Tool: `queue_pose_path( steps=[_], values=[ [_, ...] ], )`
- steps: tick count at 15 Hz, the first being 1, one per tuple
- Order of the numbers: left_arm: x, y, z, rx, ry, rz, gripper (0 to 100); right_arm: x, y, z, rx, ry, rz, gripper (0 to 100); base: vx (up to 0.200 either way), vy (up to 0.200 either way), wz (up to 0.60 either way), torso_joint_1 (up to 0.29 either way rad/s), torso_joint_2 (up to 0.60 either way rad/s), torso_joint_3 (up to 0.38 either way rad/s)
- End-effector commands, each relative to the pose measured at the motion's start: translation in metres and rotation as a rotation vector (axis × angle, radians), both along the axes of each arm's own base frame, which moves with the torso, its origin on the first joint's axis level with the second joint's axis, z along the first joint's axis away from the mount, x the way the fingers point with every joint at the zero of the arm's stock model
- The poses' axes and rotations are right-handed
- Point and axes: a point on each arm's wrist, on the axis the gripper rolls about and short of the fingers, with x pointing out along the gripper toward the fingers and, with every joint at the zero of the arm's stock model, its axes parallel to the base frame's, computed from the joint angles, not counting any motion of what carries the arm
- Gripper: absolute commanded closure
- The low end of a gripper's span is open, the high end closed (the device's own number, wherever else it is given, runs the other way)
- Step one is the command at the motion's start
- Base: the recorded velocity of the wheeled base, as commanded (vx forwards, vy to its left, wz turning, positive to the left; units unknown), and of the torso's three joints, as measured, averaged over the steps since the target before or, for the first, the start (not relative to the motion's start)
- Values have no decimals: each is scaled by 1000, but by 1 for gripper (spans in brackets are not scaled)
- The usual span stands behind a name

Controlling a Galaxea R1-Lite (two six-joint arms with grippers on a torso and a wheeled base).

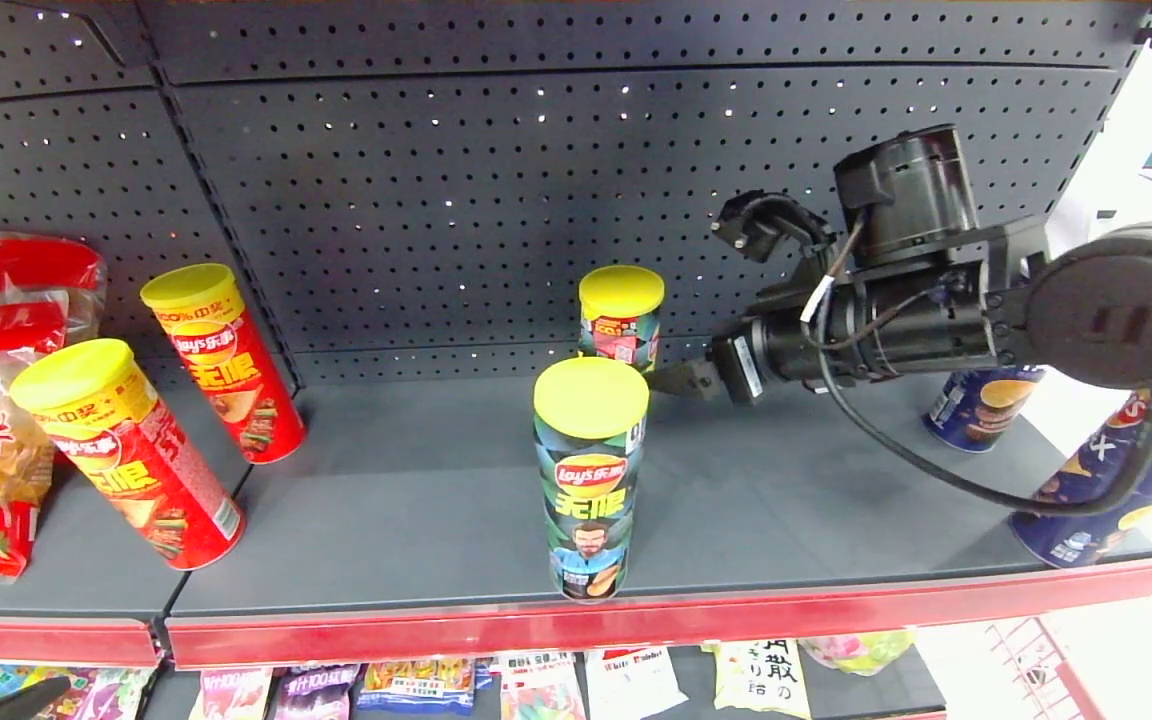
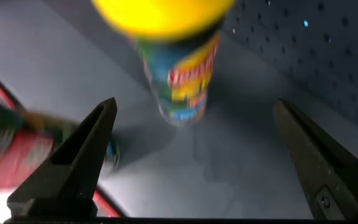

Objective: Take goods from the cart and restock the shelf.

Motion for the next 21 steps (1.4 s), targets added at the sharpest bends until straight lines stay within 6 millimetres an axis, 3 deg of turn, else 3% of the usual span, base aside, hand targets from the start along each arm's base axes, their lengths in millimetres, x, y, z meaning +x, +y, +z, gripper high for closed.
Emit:
queue_pose_path(
  steps=[1, 7, 8, 16, 19, 21],
  values=[
    [5, -3, 2, 16, 29, -4, 0, -34, -25, 11, 12, -10, -15, 0, 0, 0, 0, 0, 0, 0],
    [16, -10, 7, 40, 82, -18, 0, -112, -73, 12, 37, -21, -75, 0, 0, 0, 0, 0, 0, 0],
    [21, -13, 11, 47, 101, -26, 0, -142, -85, 2, 41, -16, -53, 0, 0, 0, 0, 0, 0, 0],
    [51, -32, 22, 94, 207, -47, 0, -263, -163, -49, 131, -201, -143, 0, 0, 0, 0, 0, 0, 0],
    [63, -39, 25, 110, 244, -49, 0, -288, -178, -70, 165, -289, -241, 0, 0, 0, 0, 0, 0, 0],
    [79, -48, 30, 94, 274, -40, 0, -288, -180, -71, 167, -292, -399, 0, 0, 0, 0, 0, 0, 0]
  ],
)
